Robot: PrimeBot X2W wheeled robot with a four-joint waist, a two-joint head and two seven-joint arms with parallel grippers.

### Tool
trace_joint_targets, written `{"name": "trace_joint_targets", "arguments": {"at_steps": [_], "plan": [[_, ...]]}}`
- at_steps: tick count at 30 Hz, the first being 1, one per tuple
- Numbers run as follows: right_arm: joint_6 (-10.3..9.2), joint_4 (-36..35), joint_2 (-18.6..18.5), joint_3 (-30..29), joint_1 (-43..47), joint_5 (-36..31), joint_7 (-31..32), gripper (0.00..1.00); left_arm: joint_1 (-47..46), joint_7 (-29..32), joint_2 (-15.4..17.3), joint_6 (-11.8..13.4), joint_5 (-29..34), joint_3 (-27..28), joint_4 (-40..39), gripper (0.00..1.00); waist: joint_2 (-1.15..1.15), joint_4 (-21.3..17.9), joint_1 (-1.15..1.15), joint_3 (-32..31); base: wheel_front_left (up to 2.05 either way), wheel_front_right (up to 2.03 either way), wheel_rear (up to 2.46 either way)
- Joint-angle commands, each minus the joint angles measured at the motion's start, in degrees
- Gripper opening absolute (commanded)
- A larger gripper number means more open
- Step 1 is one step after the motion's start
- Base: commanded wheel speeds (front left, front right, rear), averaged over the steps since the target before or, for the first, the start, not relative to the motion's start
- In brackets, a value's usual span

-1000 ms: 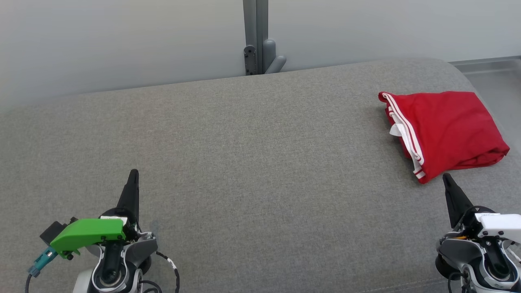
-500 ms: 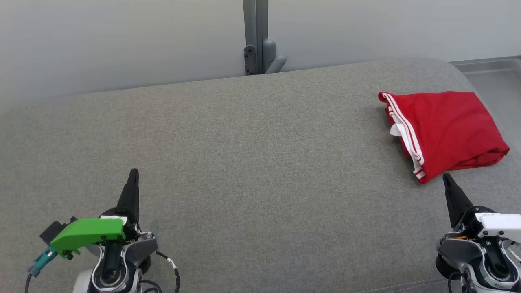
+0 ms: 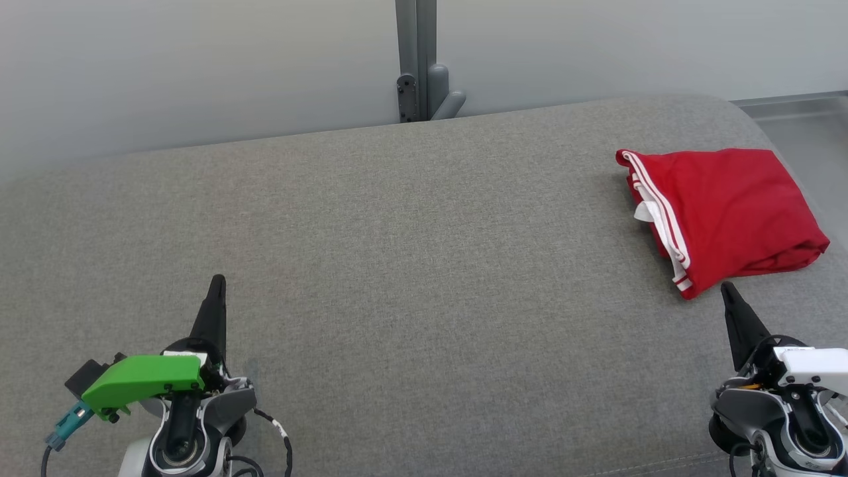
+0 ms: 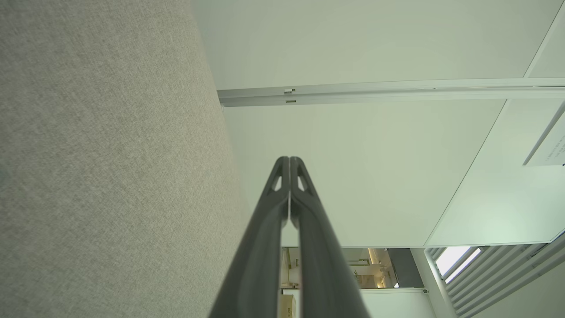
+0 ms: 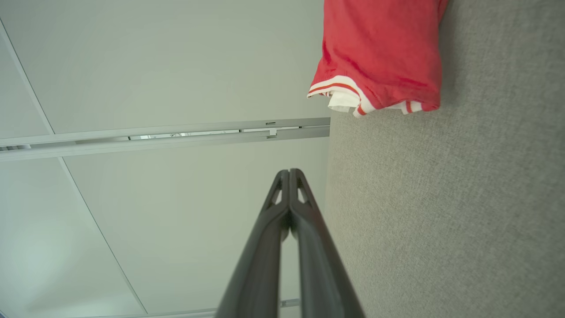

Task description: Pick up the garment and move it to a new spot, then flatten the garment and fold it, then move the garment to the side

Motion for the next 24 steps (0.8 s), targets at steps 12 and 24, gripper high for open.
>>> {"name": "trace_joint_targets", "arguments": {"at_steps": [12, 24], "plan": [[0.02, 0.07, -0.07, -0.24, -0.62, -0.11, 0.26, 0.0, -0.7, 0.0, 0.29, -0.32, -0.3, 0.14, 0.03, 0.0, 0.0, 0.0, 0.0, 0.0, 0.0, 0.0, 0.0], [0.02, 0.07, -0.04, -0.29, -0.63, -0.17, 0.3, 0.0, -0.7, 0.0, 0.29, -0.32, -0.31, 0.13, 0.02, 0.0, 0.0, 0.0, 0.0, 0.0, 0.0, 0.0, 0.0]]}}
